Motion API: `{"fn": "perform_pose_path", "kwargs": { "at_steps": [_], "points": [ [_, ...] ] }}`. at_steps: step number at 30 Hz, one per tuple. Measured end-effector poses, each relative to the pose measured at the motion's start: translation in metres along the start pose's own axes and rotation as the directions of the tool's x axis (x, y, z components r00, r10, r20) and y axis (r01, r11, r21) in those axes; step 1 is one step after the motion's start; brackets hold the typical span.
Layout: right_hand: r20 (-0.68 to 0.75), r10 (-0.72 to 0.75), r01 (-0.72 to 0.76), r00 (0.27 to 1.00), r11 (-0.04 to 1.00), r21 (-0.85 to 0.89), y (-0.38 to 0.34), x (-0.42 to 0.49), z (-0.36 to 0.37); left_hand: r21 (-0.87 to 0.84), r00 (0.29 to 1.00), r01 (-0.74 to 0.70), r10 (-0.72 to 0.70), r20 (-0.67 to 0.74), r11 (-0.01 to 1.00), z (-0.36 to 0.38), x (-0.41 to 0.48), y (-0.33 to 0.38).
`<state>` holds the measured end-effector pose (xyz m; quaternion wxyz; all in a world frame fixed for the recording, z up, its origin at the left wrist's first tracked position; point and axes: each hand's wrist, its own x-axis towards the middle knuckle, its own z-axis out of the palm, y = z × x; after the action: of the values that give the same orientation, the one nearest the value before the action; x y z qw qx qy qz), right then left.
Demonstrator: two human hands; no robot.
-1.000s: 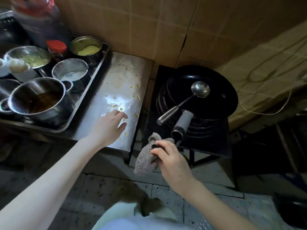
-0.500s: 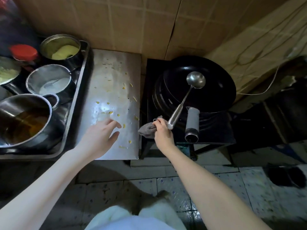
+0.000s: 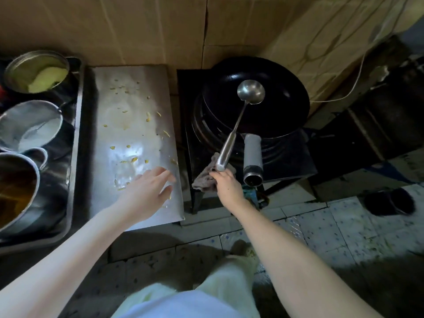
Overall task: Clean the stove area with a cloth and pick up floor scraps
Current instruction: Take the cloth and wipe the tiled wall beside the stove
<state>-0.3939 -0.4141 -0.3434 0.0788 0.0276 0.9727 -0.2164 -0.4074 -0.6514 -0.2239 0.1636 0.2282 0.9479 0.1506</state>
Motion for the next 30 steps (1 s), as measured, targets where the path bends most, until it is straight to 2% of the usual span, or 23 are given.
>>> {"fn": "perform_pose_path", "kwargs": {
  "at_steps": [3, 7, 10, 13, 15, 17, 20, 27, 30],
  "points": [
    [0.033, -0.035, 0.037, 0.999, 0.997, -0.074, 0.02, -0.008, -0.001, 0.036, 0.998, -0.04, 0.039, 0.041, 0.999, 0.007, 0.009, 0.013],
    [-0.015, 0.087, -0.088, 0.996, 0.993, -0.078, 0.045, -0.027, -0.012, 0.043, 0.996, -0.082, 0.08, 0.05, 0.996, 0.013, 0.017, 0.031],
    [-0.044, 0.163, -0.16, 0.986, 0.985, 0.071, 0.061, -0.027, -0.031, 0.045, 0.996, -0.08, 0.079, 0.041, 0.996, 0.019, 0.02, 0.042],
    [-0.036, 0.143, -0.143, 0.989, 0.99, -0.015, 0.092, -0.026, -0.048, 0.043, 0.997, -0.071, 0.071, 0.023, 0.997, 0.027, 0.022, 0.053],
    [-0.036, 0.246, -0.246, 0.969, 0.969, -0.009, 0.115, -0.027, -0.061, 0.03, 0.998, -0.063, 0.063, 0.011, 0.998, 0.032, 0.025, 0.063],
    [-0.02, 0.276, -0.277, 0.961, 0.96, -0.033, 0.136, -0.024, -0.077, 0.023, 0.999, -0.049, 0.049, -0.008, 0.999, 0.038, 0.029, 0.074],
    [0.003, 0.253, -0.251, 0.967, 0.961, -0.112, 0.172, -0.015, -0.1, 0.003, 0.999, 0.005, -0.005, -0.048, 1.0, 0.048, 0.036, 0.095],
    [0.009, 0.215, -0.214, 0.977, 0.974, -0.08, 0.234, 0.013, -0.145, -0.053, 0.984, 0.157, -0.161, -0.082, 0.986, 0.076, 0.059, 0.145],
    [0.058, 0.182, -0.176, 0.982, 0.98, -0.094, 0.254, 0.027, -0.158, -0.229, 0.946, 0.281, -0.31, -0.099, 0.932, 0.087, 0.069, 0.162]
  ]
}}
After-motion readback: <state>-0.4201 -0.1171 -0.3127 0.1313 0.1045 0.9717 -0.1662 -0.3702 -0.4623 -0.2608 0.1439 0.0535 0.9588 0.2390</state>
